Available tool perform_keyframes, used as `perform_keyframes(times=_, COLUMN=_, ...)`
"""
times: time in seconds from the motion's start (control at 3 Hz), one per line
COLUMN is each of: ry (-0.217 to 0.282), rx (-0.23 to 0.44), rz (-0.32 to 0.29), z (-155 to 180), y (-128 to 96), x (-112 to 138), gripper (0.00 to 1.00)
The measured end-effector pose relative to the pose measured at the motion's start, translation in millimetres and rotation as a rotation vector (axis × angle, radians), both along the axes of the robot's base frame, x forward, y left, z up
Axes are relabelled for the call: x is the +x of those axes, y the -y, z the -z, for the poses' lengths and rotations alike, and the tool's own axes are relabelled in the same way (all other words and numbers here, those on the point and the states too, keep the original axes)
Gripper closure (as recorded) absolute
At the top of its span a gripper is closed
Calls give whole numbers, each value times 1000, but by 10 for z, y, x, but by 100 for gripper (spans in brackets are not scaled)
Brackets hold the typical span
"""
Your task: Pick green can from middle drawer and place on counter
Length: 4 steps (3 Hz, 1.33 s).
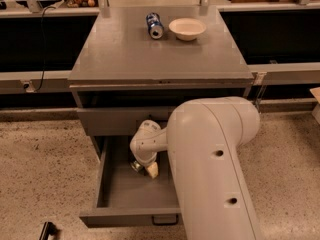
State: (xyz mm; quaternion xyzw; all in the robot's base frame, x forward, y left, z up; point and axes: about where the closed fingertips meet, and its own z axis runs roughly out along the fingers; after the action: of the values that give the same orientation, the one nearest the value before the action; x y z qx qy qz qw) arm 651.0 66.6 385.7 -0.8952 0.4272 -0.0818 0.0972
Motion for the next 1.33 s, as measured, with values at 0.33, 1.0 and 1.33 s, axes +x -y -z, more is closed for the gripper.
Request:
perform_keyframes(times=0.33, ry=-12, rx=-4, rz=-10, z=31, y=-5, x=-5, gripper=35)
perform_keyframes(times=1.0, ry=3, rx=14, rz=-41, z=-102, y=5, x=-148, gripper=44)
perform_keyframes(times=1.33, ry=1, rx=39, rz=-73, z=-210, y=7, x=-289, gripper=46)
